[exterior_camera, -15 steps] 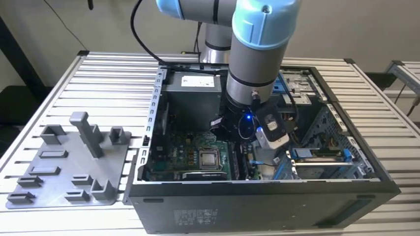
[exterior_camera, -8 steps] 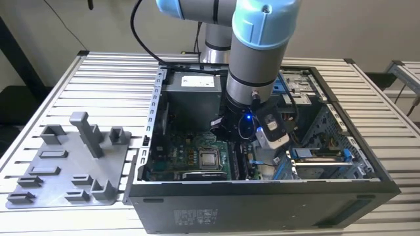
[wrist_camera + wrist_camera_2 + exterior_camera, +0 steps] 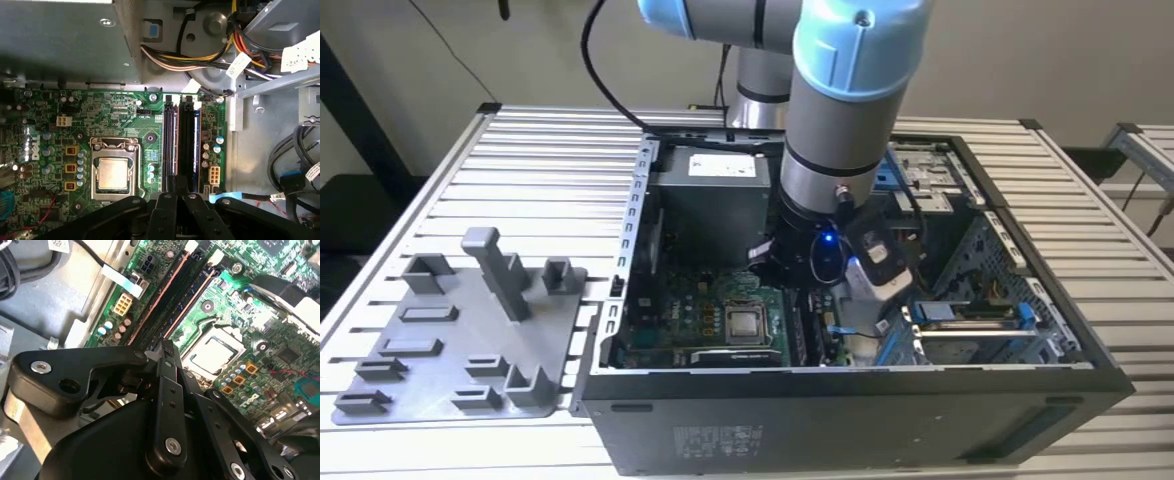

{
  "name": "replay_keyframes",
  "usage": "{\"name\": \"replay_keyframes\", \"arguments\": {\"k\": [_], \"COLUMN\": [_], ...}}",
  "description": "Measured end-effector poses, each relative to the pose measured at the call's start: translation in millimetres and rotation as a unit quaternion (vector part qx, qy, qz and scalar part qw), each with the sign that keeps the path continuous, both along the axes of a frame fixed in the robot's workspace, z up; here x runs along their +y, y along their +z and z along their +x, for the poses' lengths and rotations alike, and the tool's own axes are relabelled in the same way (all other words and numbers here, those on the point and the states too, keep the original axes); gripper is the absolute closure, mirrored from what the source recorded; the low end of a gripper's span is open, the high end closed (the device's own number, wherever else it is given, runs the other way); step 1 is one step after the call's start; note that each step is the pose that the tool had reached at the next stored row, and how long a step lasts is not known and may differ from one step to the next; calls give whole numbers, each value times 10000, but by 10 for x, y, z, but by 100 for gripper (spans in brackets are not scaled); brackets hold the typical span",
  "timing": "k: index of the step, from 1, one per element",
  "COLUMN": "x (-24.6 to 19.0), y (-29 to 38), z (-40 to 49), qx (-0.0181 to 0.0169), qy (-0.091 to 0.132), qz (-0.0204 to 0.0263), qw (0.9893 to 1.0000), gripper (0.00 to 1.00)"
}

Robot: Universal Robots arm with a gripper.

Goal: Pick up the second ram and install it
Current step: 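Press down the second ram until it locks into place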

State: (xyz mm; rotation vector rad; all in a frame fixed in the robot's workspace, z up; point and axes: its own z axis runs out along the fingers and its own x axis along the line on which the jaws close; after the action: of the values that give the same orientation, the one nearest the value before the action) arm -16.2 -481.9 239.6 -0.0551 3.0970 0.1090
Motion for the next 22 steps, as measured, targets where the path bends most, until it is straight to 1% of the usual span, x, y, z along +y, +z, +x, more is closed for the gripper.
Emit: {"name": "replay_keyframes", "arguments": {"k": [2,4,7,9,11,15,19,22], "x": [0,0,0,0,0,0,0,0], "y": [0,-1,0,-1,-1,-1,-1,-1], "z": [0,0,0,0,0,0,0,0], "qx": [0,-1,-4,-7,-13,-43,-78,-97], "qy": [188,365,637,819,1003,1346,1655,1884], "qz": [0,0,0,0,0,-3,-7,-8], "qw": [9998,9993,9980,9966,9950,9909,9862,9821], "gripper": [89,89,89,89,89,89,89,89]}}
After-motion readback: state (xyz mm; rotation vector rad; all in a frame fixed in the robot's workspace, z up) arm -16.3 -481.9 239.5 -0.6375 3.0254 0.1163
